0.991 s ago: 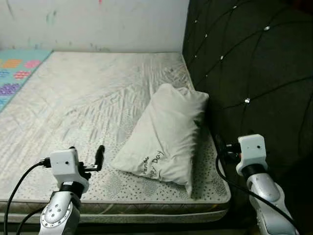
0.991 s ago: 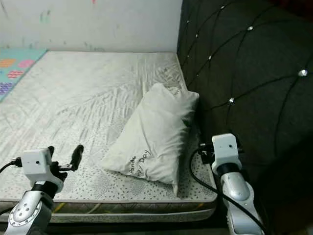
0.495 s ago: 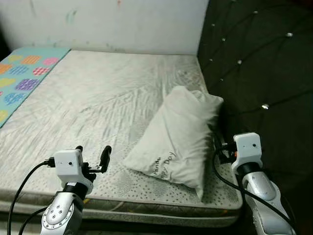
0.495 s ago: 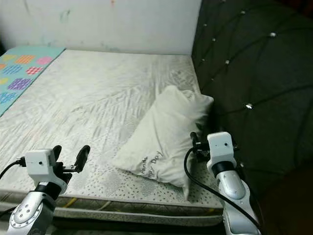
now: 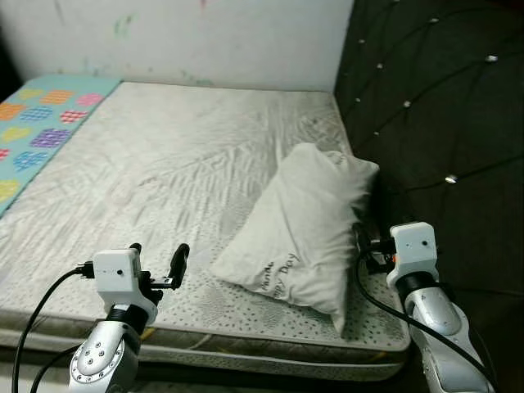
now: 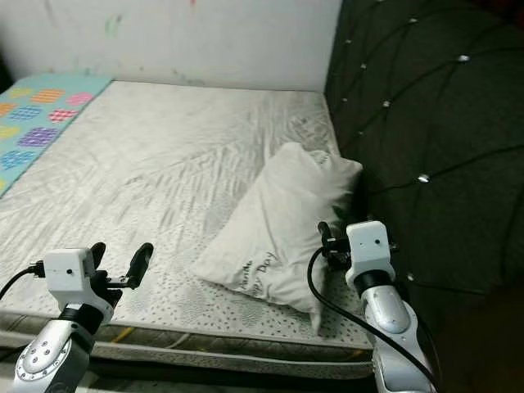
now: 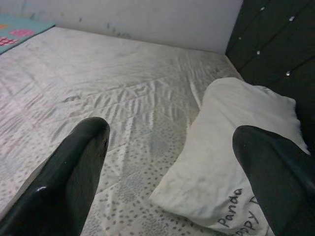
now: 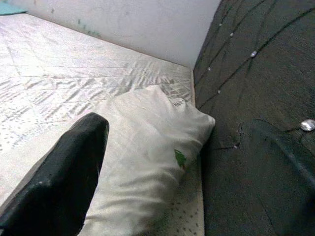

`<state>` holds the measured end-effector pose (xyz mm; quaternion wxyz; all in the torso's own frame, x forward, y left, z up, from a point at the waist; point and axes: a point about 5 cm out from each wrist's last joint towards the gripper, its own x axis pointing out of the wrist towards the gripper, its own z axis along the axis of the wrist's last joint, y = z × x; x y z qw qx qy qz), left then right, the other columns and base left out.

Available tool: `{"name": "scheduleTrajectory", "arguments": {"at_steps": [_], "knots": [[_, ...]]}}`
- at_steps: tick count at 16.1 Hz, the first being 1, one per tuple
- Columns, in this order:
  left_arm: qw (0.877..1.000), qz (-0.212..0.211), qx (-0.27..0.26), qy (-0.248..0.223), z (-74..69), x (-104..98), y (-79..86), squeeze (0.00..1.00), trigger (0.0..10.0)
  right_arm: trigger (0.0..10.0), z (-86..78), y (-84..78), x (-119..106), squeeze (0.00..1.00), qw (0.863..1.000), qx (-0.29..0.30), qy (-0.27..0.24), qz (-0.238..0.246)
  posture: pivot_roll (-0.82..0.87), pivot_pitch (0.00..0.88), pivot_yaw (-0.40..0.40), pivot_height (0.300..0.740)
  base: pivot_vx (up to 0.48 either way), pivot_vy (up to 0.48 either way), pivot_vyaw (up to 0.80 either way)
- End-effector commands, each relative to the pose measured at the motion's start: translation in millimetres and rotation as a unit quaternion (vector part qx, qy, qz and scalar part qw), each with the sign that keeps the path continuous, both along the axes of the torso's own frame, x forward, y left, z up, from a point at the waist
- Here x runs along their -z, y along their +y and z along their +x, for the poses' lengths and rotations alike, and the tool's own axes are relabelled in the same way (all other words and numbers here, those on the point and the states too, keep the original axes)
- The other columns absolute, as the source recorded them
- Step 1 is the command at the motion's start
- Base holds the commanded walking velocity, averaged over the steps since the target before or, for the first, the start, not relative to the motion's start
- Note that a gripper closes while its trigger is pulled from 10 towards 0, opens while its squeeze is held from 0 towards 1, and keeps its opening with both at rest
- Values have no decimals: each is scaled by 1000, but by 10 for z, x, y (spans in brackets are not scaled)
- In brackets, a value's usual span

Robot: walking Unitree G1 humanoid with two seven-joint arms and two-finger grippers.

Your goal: Clean up the room

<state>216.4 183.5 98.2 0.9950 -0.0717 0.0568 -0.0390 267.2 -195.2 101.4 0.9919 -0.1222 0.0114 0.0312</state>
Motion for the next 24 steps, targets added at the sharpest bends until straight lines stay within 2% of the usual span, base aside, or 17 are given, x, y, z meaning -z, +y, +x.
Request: {"name": "scheduleTrajectory", "arguments": {"at_steps": [1, 13, 21, 24], "knots": [[1000, -6, -5, 2, -7, -22, 8, 0, 10000, 10000, 14, 8, -59, 0, 1000, -3, -8, 2, -150, 18, 7, 740, 0, -356, 0], [1000, 0, 8, 0, -3, -45, -36, 0, 10000, 10000, 40, 81, -53, 0, 1000, -26, 0, 3, -143, 34, -5, 740, 0, 0, 0], [1000, 4, 8, 4, 14, -33, -24, 0, 10000, 10000, 55, 98, -62, 0, 1000, -29, -2, 8, -146, 33, 1, 740, 0, -294, 0], [1000, 0, 6, 2, 31, -31, -21, 0, 10000, 10000, 69, 97, -61, 0, 1000, -27, -2, 8, -147, 29, 2, 740, 0, 0, 0]]}}
